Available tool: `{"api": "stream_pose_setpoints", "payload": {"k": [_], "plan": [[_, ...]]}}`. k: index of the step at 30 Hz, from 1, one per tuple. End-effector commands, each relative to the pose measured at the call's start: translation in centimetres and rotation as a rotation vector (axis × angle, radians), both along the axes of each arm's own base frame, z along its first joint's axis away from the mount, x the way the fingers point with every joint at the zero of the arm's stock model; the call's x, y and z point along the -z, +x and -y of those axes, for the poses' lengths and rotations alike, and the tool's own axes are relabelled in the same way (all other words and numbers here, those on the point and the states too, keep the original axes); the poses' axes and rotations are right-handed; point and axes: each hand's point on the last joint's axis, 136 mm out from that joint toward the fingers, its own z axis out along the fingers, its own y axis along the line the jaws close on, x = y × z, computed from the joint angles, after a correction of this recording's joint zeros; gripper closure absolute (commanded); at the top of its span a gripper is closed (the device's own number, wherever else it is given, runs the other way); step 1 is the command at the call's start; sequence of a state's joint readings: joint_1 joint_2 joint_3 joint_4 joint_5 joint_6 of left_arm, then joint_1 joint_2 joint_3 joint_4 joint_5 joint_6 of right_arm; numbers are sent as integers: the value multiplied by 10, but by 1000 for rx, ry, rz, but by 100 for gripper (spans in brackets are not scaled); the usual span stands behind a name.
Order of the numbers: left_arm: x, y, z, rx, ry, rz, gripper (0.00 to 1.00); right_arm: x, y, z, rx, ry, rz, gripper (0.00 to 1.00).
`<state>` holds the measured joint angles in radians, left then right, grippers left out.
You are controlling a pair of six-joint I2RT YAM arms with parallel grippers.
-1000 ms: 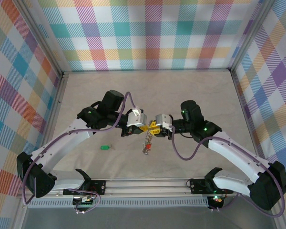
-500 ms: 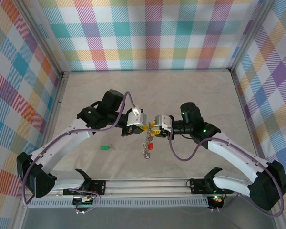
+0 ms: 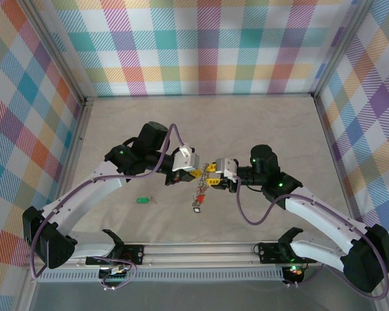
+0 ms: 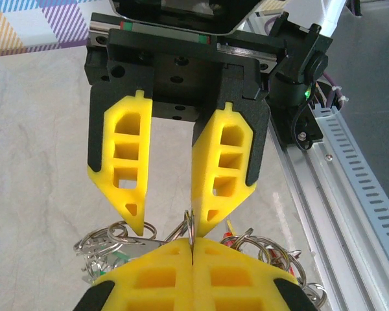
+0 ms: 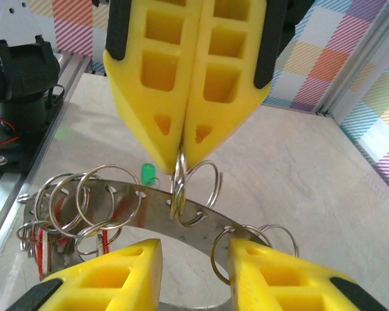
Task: Put the keys on the keyring
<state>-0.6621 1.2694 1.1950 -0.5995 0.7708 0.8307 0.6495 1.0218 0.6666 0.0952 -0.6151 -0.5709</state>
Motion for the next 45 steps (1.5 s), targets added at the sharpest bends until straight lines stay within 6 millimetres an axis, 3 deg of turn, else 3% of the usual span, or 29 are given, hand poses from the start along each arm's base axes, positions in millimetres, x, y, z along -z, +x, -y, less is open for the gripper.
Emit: {"api": "stream_pose_setpoints", "payload": {"k": [1,5,9,12,17,22,26,29,30,37,45], "plan": [[-19,-2,4,35,-67,21,100,-15,0,-1,13,56,44,68],[-19,-2,5,40,-69,17,100,-21,0,-1,13,73,61,68],[-17,0,4,31,-58,25,100,-21,-8,1,-22,53,64,59],[-13,-1,2,36,-40,36,100,-15,-4,9,17,22,12,56],[-4,-10,-3,102,-20,82,100,-20,-5,19,45,43,-173,52],[3,-6,-6,99,18,114,100,-39,12,23,240,88,-538,32],[5,-5,-6,117,23,147,100,-33,14,18,348,5,-942,48],[7,-3,-5,119,27,157,100,-33,-1,2,246,-33,-1193,64],[7,-2,-4,121,27,162,100,-31,-3,0,240,-34,-1250,65],[5,-1,-5,120,24,177,100,-24,-12,-2,253,-56,-1421,68],[2,-2,-4,117,10,181,100,-10,-15,-11,309,-124,-1397,62]]}}
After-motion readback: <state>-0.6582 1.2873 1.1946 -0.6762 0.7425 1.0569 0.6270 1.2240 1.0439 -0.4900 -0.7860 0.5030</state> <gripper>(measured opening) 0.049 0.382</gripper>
